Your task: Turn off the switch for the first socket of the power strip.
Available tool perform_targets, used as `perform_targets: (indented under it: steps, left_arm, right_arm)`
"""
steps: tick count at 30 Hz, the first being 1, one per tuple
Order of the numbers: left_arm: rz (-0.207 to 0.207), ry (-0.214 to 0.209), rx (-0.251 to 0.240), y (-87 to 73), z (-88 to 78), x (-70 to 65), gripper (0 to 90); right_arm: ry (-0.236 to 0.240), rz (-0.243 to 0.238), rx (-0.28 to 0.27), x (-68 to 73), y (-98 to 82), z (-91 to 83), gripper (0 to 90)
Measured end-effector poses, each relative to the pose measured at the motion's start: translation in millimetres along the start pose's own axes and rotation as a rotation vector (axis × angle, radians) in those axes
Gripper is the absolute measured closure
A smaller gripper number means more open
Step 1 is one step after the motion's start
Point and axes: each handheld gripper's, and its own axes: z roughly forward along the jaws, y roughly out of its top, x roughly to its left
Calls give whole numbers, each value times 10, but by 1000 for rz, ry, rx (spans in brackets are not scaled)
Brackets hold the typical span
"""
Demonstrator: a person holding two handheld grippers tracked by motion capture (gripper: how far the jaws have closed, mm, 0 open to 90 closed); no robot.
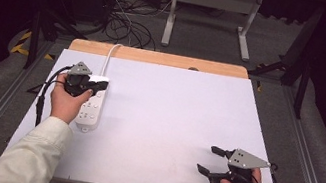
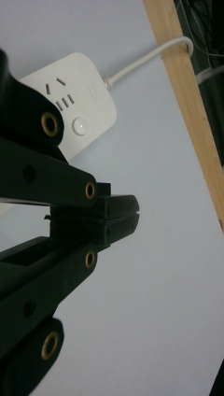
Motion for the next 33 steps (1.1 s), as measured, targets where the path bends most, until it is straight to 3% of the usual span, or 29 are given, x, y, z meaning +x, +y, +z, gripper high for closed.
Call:
perform_targets:
  steps: [6, 12, 17, 33]
  left_arm:
    - [-14, 59, 11, -56, 124, 118, 900]
    - [-39, 76, 23, -97, 195, 203, 900]
    - [-91, 95, 20, -149, 268, 299, 900]
    - [-113, 117, 42, -230, 465, 392, 900]
  right_arm:
    - [0, 0, 2, -1, -4, 2, 204]
    - [1, 2, 3, -5, -8, 7, 203]
    - [2, 4, 5, -8, -12, 9, 203]
    - [7, 4, 8, -13, -21, 21, 200]
